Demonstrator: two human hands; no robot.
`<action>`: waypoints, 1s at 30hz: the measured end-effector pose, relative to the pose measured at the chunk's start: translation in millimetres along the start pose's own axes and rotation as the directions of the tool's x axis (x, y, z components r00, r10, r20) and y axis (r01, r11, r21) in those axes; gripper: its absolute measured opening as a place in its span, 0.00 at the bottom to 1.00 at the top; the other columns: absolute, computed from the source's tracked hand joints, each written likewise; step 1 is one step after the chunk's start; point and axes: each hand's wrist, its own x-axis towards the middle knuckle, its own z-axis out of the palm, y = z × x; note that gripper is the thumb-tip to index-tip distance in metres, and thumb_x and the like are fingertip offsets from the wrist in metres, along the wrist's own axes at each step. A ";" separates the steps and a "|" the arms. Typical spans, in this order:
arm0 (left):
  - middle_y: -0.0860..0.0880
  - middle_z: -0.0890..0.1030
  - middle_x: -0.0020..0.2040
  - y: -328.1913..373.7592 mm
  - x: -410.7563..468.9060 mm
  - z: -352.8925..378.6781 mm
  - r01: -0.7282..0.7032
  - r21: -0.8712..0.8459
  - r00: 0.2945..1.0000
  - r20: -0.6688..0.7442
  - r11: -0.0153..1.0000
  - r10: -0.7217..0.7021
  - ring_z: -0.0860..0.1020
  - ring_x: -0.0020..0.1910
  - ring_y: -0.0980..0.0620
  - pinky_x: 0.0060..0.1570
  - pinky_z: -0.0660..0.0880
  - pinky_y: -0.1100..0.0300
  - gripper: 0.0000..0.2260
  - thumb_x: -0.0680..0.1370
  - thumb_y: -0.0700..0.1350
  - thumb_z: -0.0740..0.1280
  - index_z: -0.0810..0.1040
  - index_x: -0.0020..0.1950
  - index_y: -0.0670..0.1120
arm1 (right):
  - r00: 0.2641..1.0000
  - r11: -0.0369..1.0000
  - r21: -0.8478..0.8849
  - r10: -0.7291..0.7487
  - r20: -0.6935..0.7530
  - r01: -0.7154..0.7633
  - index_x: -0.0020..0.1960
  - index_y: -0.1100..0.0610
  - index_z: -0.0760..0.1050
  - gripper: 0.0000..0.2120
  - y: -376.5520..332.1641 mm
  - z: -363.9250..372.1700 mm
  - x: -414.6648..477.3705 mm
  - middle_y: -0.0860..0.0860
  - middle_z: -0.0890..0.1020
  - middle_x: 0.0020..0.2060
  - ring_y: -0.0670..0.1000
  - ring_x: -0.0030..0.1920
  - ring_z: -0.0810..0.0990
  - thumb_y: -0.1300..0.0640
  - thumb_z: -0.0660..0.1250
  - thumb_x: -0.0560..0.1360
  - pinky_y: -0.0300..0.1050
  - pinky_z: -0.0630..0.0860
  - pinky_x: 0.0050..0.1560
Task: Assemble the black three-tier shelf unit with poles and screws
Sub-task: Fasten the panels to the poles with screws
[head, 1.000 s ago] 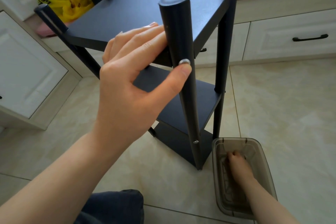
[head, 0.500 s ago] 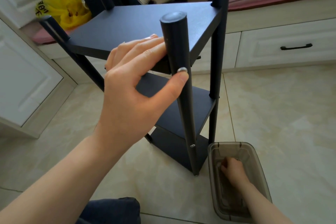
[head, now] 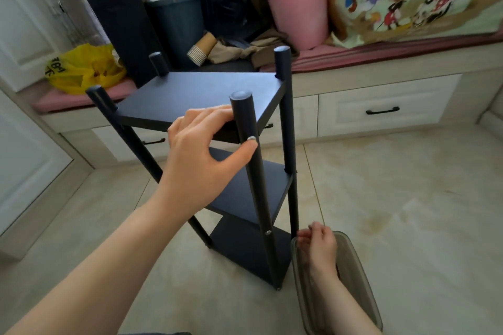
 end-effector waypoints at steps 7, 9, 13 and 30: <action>0.66 0.76 0.49 -2.0 20.4 -9.8 -0.024 0.075 0.992 0.126 0.997 0.015 0.69 0.55 0.59 0.62 0.69 0.46 0.09 0.75 0.54 0.72 0.77 0.53 0.56 | 0.977 0.969 0.219 -0.151 0.149 0.116 0.55 0.58 0.73 0.12 -91.9 44.1 -47.5 0.53 0.86 0.41 0.50 0.43 0.86 0.51 0.55 0.85 0.40 0.80 0.40; 0.60 0.78 0.48 -4.1 31.7 -16.1 -0.010 0.110 0.978 0.207 0.994 -0.013 0.69 0.53 0.57 0.57 0.69 0.51 0.14 0.72 0.58 0.70 0.79 0.53 0.53 | 0.960 0.968 0.190 -0.200 0.196 0.162 0.55 0.57 0.72 0.12 -107.0 54.7 -62.3 0.52 0.87 0.41 0.50 0.43 0.86 0.50 0.54 0.85 0.38 0.80 0.40; 0.53 0.81 0.55 -7.5 47.2 -21.7 0.003 0.058 0.927 0.375 0.998 -0.024 0.73 0.59 0.54 0.59 0.72 0.55 0.18 0.72 0.58 0.72 0.81 0.58 0.51 | 0.934 0.976 0.107 -0.212 0.286 0.189 0.54 0.54 0.70 0.12 -116.6 71.4 -80.0 0.53 0.87 0.38 0.50 0.41 0.86 0.48 0.52 0.85 0.48 0.78 0.47; 0.54 0.86 0.46 -41.4 96.8 -37.3 0.167 -0.045 0.878 0.461 0.985 -0.128 0.82 0.46 0.55 0.53 0.79 0.54 0.09 0.69 0.54 0.79 0.86 0.48 0.64 | 0.946 0.950 0.183 -0.281 0.162 0.251 0.55 0.58 0.70 0.10 -129.0 134.4 -54.8 0.64 0.76 0.38 0.47 0.27 0.78 0.51 0.57 0.84 0.37 0.75 0.28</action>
